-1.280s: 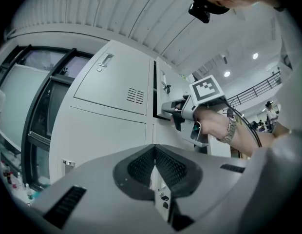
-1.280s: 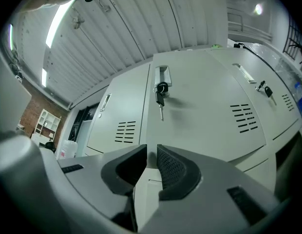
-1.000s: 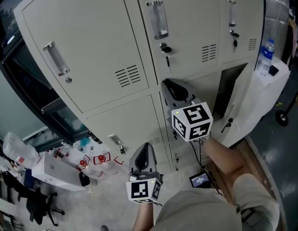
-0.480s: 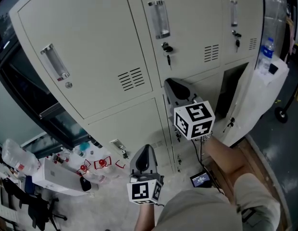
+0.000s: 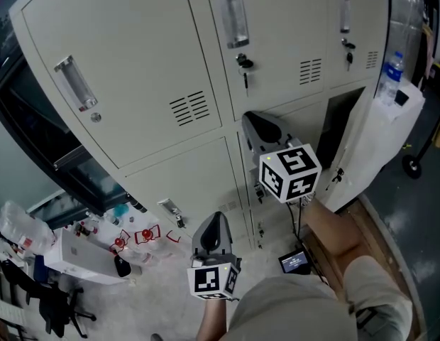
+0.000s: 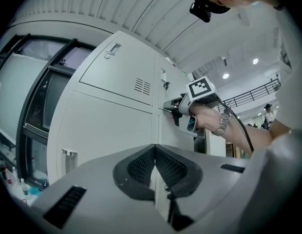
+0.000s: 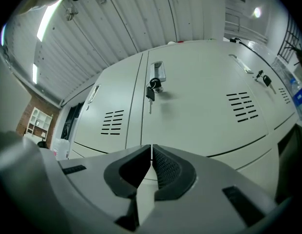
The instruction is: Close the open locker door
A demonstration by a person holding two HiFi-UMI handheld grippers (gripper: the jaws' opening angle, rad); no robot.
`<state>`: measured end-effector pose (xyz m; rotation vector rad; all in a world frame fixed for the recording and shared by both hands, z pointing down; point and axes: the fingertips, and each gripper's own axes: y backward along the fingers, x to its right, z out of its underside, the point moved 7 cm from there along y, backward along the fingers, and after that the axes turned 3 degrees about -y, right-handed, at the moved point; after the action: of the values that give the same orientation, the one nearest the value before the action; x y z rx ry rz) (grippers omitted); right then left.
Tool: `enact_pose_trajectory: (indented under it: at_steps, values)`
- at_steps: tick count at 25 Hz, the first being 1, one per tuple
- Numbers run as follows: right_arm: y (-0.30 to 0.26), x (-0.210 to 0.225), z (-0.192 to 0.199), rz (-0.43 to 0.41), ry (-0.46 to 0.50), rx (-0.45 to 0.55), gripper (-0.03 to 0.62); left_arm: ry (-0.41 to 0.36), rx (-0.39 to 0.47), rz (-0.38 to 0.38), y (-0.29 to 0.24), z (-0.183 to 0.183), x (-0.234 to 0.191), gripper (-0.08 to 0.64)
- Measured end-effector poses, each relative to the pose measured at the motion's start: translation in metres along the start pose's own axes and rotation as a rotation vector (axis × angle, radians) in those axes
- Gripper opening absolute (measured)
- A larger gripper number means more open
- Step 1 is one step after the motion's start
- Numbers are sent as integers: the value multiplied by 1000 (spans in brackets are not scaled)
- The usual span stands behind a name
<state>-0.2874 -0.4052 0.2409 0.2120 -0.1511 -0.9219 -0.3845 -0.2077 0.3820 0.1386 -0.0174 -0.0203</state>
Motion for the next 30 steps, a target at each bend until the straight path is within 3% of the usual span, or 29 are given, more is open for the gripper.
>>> enact_pose_trajectory:
  at_steps: [13, 21, 30]
  values:
    - [87, 14, 24, -159, -35, -33, 34, 17, -68, 17, 0, 21, 42, 8]
    - [174, 33, 40, -238, -105, -107, 34, 22, -84, 0, 5, 26, 107, 8]
    - [265, 65, 83, -287, -187, -213, 34, 21, -125, -18, 15, 35, 185, 8]
